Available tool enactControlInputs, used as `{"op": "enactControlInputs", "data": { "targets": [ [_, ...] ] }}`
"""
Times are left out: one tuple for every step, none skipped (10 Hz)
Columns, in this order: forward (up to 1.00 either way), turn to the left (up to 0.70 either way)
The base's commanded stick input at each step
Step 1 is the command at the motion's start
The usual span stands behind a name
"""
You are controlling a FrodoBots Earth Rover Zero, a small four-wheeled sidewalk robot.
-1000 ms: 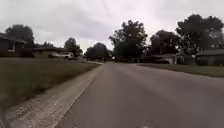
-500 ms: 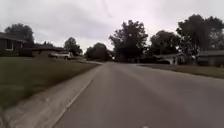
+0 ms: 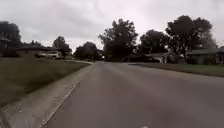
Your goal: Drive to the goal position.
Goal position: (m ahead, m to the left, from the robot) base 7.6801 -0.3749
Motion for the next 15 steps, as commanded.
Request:
{"op": "enactControlInputs", "data": {
  "targets": [
    [0.7,0.0],
    [0.7,0.0],
    [0.7,0.0],
    [0.7,0.0],
    [0.7,0.0],
    [0.7,0.0],
    [0.7,0.0],
    [0.7,0.0],
    [0.7,0.0],
    [0.7,0.0],
    [0.7,0.0],
    [0.7,0.35],
    [0.7,0.35],
    [0.7,0.33],
    [0.7,0.14]
  ]
}}
